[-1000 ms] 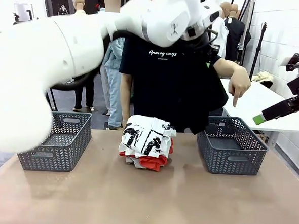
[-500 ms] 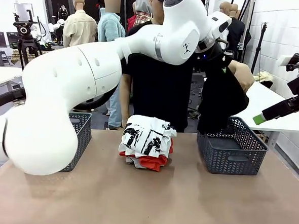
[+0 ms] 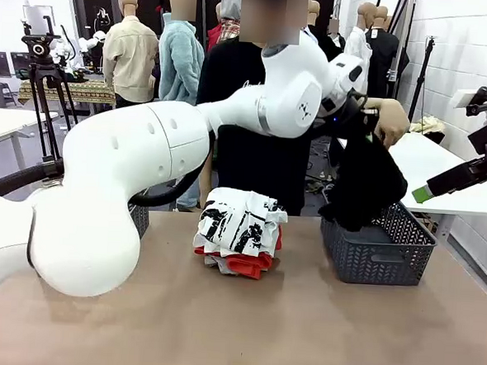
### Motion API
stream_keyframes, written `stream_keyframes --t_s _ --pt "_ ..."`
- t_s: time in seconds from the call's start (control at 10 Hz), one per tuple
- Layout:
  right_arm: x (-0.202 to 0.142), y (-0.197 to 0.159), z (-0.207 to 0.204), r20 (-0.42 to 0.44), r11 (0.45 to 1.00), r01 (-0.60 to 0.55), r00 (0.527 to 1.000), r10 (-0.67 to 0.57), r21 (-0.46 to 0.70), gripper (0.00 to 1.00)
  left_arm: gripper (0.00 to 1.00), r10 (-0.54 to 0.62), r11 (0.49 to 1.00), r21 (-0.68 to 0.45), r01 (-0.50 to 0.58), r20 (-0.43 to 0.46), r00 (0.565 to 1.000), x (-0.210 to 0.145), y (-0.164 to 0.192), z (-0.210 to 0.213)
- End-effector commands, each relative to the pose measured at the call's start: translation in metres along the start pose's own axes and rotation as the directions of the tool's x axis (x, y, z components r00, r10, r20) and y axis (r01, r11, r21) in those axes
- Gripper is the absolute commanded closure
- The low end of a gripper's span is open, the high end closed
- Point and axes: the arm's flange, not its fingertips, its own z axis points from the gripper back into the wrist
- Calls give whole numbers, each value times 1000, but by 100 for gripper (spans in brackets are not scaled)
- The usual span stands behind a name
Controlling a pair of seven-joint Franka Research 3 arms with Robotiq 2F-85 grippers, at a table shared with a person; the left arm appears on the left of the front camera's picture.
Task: Sort the tops and bottoms.
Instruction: Sort the clothes according to human instructions.
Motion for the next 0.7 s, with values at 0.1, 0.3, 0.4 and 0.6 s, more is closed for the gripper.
stream_keyframes --t_s 0.1,0.3,0.4,0.6 --pt "-1 1 -1 4 1000 10 1000 -10 21 0 100 81 996 47 -79 -28 996 35 -14 -67" --pt "-1 1 -1 4 1000 10 1000 -10 21 0 100 65 997 46 -61 -89 994 22 -16 -90" --pt "-1 1 -1 4 1000 10 1000 -10 21 0 100 75 996 45 -71 -95 993 15 -14 -98" --pt "-1 1 -1 4 1000 10 1000 -10 21 0 100 95 995 40 -91 -100 990 7 -6 -114"
